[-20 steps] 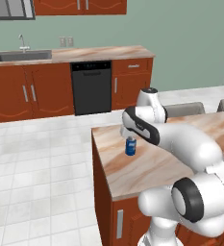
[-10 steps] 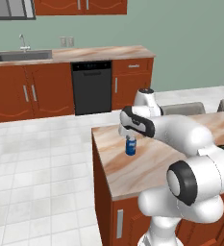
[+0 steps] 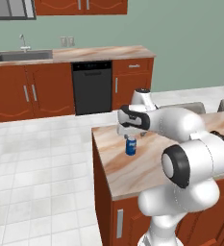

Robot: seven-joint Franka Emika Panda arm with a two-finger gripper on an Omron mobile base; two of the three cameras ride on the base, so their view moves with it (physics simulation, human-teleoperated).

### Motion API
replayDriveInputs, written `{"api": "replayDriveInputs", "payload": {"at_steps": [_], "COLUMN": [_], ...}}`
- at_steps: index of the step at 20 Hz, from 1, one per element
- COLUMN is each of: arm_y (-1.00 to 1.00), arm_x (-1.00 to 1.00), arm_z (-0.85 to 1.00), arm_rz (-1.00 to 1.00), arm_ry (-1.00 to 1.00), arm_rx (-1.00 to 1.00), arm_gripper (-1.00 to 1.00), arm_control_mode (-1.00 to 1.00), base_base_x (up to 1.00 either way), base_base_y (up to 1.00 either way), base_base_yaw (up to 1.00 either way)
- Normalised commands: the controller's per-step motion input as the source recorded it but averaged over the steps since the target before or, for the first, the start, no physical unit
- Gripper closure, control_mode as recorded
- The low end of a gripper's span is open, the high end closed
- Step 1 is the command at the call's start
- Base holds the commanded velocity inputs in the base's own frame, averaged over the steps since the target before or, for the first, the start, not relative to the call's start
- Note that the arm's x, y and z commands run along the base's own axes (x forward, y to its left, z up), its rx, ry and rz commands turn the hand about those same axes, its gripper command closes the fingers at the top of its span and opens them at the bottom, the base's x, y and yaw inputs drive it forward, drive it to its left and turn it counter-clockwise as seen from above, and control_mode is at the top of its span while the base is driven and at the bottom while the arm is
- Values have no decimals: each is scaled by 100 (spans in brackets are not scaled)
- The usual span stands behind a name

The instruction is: Four empty soda cans are scattered around the kitchen. Gather all the cans and cluster them next to the stove for recycling.

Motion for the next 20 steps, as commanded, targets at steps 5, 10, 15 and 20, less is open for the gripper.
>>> {"api": "replayDriveInputs", "payload": {"at_steps": [5,10,15,20], "arm_y": [0,0,0,0], "arm_x": [21,18,5,0], "arm_z": [-18,-20,-13,-11], "arm_rz": [0,0,0,0], "arm_ry": [1,2,5,7], "arm_rx": [0,0,0,0], "arm_gripper": [-100,-100,-100,-100], "arm_control_mode": [-100,-100,-100,-100], "base_base_x": [0,0,0,0], "base_base_y": [0,0,0,0], "base_base_yaw": [0,0,0,0]}}
